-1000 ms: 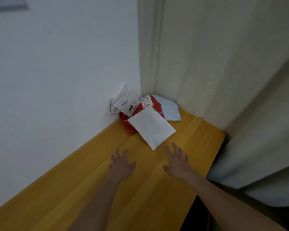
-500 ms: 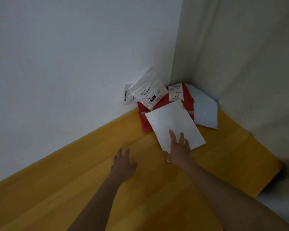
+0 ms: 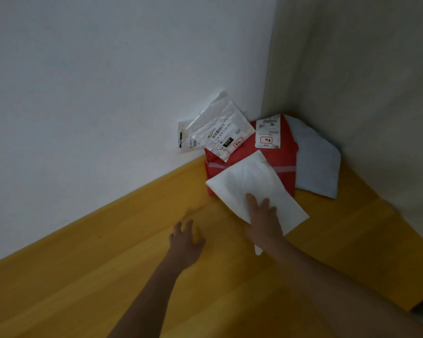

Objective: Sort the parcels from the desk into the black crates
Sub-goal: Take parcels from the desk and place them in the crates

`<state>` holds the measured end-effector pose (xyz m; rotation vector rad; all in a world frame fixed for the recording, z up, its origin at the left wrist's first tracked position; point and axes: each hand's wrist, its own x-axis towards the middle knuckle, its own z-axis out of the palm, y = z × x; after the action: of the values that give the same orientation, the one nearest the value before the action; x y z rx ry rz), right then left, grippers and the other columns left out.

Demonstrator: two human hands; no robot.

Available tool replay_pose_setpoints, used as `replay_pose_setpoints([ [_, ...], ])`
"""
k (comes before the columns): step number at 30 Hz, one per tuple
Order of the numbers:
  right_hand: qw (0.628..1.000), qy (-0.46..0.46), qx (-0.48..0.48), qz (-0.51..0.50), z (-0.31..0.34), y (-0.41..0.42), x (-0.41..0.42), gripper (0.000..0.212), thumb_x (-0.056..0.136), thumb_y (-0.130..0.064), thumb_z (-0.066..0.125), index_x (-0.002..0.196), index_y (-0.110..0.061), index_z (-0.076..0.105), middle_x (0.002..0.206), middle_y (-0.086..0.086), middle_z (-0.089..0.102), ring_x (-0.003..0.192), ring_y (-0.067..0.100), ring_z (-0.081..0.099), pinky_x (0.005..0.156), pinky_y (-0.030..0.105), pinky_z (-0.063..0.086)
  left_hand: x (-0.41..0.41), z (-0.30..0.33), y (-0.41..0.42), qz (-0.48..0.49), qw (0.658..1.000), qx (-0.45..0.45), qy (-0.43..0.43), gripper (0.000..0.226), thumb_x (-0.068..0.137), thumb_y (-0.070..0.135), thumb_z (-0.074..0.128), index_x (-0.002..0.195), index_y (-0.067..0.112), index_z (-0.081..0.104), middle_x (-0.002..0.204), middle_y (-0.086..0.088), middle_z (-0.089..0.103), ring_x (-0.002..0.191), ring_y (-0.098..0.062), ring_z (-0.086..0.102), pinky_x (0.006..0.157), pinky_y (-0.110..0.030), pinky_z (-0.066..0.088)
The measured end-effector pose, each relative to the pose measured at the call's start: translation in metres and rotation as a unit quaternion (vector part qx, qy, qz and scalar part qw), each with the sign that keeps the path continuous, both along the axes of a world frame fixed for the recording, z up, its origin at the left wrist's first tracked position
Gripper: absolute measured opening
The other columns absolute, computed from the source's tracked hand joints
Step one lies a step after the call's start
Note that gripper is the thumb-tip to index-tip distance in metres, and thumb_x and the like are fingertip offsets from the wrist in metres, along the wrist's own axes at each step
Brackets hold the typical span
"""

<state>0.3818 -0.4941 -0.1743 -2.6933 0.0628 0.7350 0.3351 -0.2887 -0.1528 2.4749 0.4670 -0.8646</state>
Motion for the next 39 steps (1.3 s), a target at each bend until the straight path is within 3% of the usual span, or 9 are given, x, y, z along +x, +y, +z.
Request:
replay_pose_setpoints([
  [3, 0.986, 0.015, 0.164, 0.014, 0.023, -0.012, -0.004, 0.075, 0.091, -0.021, 0.061, 0.154, -0.030, 0.022, 0.136, 0.008, 0.051, 0.119, 0.026, 0.054, 0.093, 0.032, 0.047, 0.003, 0.012, -0.002, 0.117, 0.990, -0.079, 0.005, 0.070, 0.099, 0.039, 0.053, 0.155, 0.016, 0.019, 0.159, -0.015, 0.014, 0.141, -0.035, 0.032, 0.106, -0.037, 0.038],
  [11, 0.820, 0.170, 0.492, -0.237, 0.096, 0.003, -0.027, 0.047, 0.071, -0.015, 0.056, 0.117, -0.017, 0.063, 0.100, 0.007, 0.068, 0.085, 0.023, 0.064, 0.065, 0.028, 0.050, -0.014, 0.058, 0.015, 0.331, 0.902, -0.276, -0.041, 0.066, 0.099, 0.040, 0.053, 0.155, 0.018, 0.024, 0.157, -0.008, 0.029, 0.142, -0.030, 0.032, 0.109, -0.045, 0.033],
  [16, 0.761, 0.235, 0.530, -0.290, 0.105, 0.011, -0.057, 0.061, 0.050, -0.017, 0.061, 0.109, -0.011, 0.070, 0.100, 0.014, 0.067, 0.090, 0.034, 0.061, 0.076, 0.040, 0.051, -0.045, 0.088, 0.046, 0.336, 0.869, -0.362, -0.045, 0.046, 0.098, 0.042, 0.055, 0.138, 0.020, 0.050, 0.139, 0.000, 0.056, 0.125, -0.025, 0.052, 0.108, -0.048, 0.037],
  [19, 0.749, 0.244, 0.538, -0.300, 0.105, 0.024, -0.074, 0.078, 0.042, -0.017, 0.070, 0.120, -0.009, 0.068, 0.115, 0.020, 0.066, 0.105, 0.041, 0.059, 0.096, 0.059, 0.045, -0.068, 0.106, 0.065, 0.336, 0.829, -0.442, -0.063, 0.023, 0.097, 0.024, 0.059, 0.119, 0.017, 0.062, 0.117, -0.003, 0.071, 0.105, -0.023, 0.066, 0.086, -0.043, 0.054],
  [24, 0.729, 0.241, 0.594, -0.240, 0.113, 0.051, -0.099, 0.062, 0.070, -0.009, 0.066, 0.132, -0.009, 0.060, 0.129, 0.019, 0.062, 0.115, 0.040, 0.058, 0.103, 0.063, 0.041, -0.097, 0.121, 0.097, 0.344, 0.812, -0.451, -0.135, 0.018, 0.094, 0.007, 0.061, 0.111, 0.010, 0.067, 0.105, -0.005, 0.075, 0.090, -0.021, 0.072, 0.071, -0.039, 0.057],
  [27, 0.816, 0.118, 0.527, -0.206, 0.121, 0.066, -0.113, 0.075, 0.087, -0.014, 0.072, 0.150, -0.028, 0.034, 0.137, 0.003, 0.055, 0.125, 0.026, 0.053, 0.104, 0.048, 0.044, -0.107, 0.130, 0.112, 0.295, 0.860, -0.367, -0.195, 0.016, 0.094, 0.002, 0.059, 0.101, 0.012, 0.069, 0.100, -0.009, 0.074, 0.080, -0.020, 0.070, 0.065, -0.031, 0.054],
  [30, 0.903, -0.117, 0.390, -0.139, 0.131, 0.076, -0.122, 0.112, 0.076, -0.027, 0.085, 0.156, -0.032, 0.008, 0.153, -0.004, 0.023, 0.141, 0.015, 0.025, 0.114, 0.039, 0.028, -0.112, 0.140, 0.124, 0.049, 0.941, -0.122, -0.311, 0.021, 0.092, -0.002, 0.053, 0.089, 0.016, 0.064, 0.087, -0.003, 0.065, 0.076, -0.017, 0.059, 0.064, -0.029, 0.039],
  [32, 0.919, -0.215, 0.326, -0.044, 0.136, 0.083, -0.125, 0.117, 0.069, -0.030, 0.089, 0.156, -0.030, 0.010, 0.151, -0.009, 0.019, 0.139, 0.011, 0.019, 0.116, 0.036, 0.021, -0.116, 0.154, 0.121, -0.124, 0.942, 0.043, -0.310, 0.027, 0.088, -0.001, 0.051, 0.100, 0.018, 0.064, 0.100, -0.003, 0.064, 0.095, -0.025, 0.060, 0.078, -0.033, 0.037],
  [39, 0.940, -0.116, 0.230, 0.221, 0.151, 0.119, -0.134, 0.043, 0.096, -0.022, 0.058, 0.138, -0.028, 0.053, 0.128, -0.002, 0.061, 0.116, 0.016, 0.054, 0.101, 0.042, 0.045, -0.122, 0.194, 0.090, -0.291, 0.873, 0.257, -0.296, 0.044, 0.092, 0.004, 0.044, 0.127, 0.027, 0.058, 0.123, 0.005, 0.057, 0.131, -0.018, 0.040, 0.121, -0.045, 0.002],
])
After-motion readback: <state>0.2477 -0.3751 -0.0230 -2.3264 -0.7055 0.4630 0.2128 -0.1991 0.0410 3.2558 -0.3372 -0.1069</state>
